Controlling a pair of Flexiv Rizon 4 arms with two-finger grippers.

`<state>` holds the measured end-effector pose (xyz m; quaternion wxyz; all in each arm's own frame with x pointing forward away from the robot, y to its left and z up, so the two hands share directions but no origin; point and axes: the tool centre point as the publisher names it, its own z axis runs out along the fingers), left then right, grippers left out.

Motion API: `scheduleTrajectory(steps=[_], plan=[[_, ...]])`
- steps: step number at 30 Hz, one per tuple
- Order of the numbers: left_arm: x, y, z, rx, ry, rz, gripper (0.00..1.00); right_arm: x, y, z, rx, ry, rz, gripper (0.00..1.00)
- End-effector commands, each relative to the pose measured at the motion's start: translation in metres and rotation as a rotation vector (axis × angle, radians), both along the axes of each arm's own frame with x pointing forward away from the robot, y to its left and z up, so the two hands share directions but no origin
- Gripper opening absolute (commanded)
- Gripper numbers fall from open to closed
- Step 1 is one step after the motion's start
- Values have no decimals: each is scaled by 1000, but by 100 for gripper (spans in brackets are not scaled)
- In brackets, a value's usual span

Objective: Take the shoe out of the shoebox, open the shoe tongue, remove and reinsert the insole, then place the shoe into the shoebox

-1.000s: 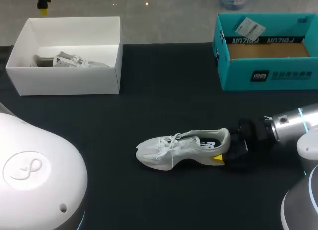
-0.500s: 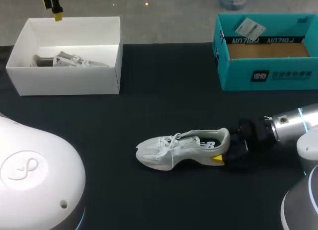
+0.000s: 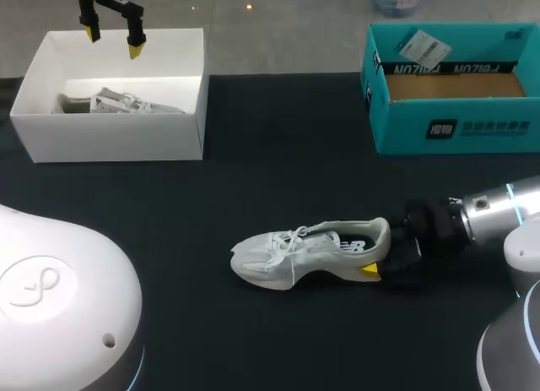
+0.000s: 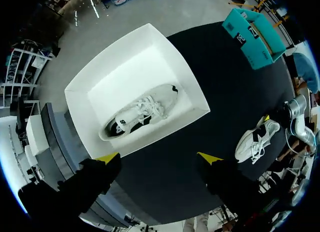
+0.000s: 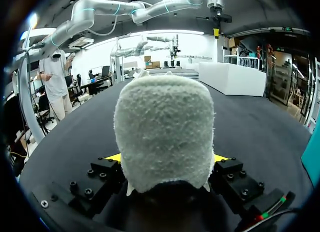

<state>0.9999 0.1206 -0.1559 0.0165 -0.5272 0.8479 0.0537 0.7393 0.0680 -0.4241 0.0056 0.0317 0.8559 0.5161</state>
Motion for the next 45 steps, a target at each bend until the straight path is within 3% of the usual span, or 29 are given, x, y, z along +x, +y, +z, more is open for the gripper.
scheduleTrajectory(steps=[1,5,29,30,35,36,45], plan=[[-29,-5,-3,23,-76,28,100,2,0,-5,-2,-1,-1,0],[-46,-15,-4,-1,-61,9,100,2,0,-5,-2,-1,-1,0],[-46,-15,-4,-1,-61,9,100,2,0,-5,-2,-1,-1,0],[-48,-16,-6,9,-33,95,100,2,0,-5,-2,-1,-1,0],[-67,-29,-13,3,-79,218,100,2,0,-5,-2,-1,-1,0],[-72,-32,-14,49,-118,257,100,2,0,-5,-2,-1,-1,0],[-119,-80,-23,-27,-129,317,100,2,0,-5,-2,-1,-1,0]])
